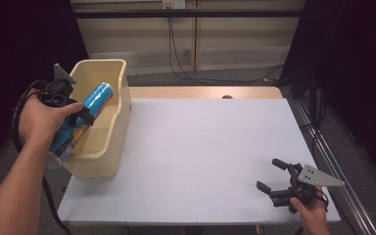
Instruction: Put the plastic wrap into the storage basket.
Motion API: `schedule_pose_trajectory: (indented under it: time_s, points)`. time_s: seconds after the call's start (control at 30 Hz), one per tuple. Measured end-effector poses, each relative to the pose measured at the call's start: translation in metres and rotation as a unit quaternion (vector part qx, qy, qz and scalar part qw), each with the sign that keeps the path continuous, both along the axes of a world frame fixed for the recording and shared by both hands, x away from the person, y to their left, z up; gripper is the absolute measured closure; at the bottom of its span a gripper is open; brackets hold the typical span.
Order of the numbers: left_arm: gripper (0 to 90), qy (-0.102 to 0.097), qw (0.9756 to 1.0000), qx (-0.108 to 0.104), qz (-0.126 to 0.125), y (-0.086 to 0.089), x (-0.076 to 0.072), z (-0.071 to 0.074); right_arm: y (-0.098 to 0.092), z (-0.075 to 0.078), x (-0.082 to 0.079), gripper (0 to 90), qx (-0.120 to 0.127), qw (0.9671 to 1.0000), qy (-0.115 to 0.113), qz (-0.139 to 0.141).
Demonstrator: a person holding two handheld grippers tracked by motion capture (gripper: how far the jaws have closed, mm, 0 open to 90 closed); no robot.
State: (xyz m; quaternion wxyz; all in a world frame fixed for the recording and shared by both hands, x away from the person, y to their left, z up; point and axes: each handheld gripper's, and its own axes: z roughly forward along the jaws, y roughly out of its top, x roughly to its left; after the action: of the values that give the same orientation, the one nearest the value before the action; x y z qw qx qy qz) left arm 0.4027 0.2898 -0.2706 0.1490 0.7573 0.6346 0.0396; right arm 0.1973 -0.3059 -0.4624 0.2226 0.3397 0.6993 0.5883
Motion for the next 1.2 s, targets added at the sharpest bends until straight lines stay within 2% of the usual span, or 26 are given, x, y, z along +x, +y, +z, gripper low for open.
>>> schedule_pose_trajectory:
  time_s: [0.5, 0.63, 0.87, 1.0, 1.07, 1.1, 1.13, 1.17, 1.2]
  points:
    - [31.9, 0.010, 0.9999, -0.008, 0.008, -0.001, 0.002, -0.005, 0.000, 0.000, 0.000, 1.5, 0.000, 1.0000, 0.000, 0.000]
    - [31.8, 0.006, 0.9999, -0.003, 0.012, -0.002, 0.002, -0.006, 0.000, 0.000, 0.000, 1.5, 0.001, 1.0000, 0.000, 0.001]
    - [31.8, 0.019, 0.9998, 0.001, 0.009, -0.004, 0.004, -0.009, 0.000, 0.000, -0.001, 1.5, 0.000, 1.0000, -0.001, 0.001]
    - [31.5, 0.019, 0.9998, 0.005, 0.008, -0.004, 0.004, -0.010, 0.000, 0.000, -0.001, 1.5, 0.001, 1.0000, -0.001, 0.001]
    - [31.8, 0.012, 0.9998, -0.004, 0.013, -0.004, 0.004, -0.007, 0.000, 0.000, -0.001, 1.6, 0.000, 1.0000, -0.001, 0.001]
    - [36.5, -0.005, 0.9998, -0.010, 0.017, -0.003, 0.003, 0.000, 0.000, 0.000, -0.001, 1.5, 0.000, 1.0000, -0.002, 0.001]
    - [44.1, -0.024, 0.9991, -0.028, 0.020, -0.002, 0.002, 0.008, 0.000, 0.000, -0.001, 1.5, 0.001, 1.0000, -0.002, 0.001]
    - [42.9, -0.028, 0.9990, -0.032, 0.013, -0.003, 0.001, 0.015, 0.000, 0.000, 0.000, 1.6, 0.001, 1.0000, -0.001, 0.001]
    - [41.7, -0.022, 0.9994, -0.023, 0.009, -0.006, 0.000, 0.020, 0.001, 0.000, 0.000, 1.5, 0.001, 1.0000, -0.001, 0.001]
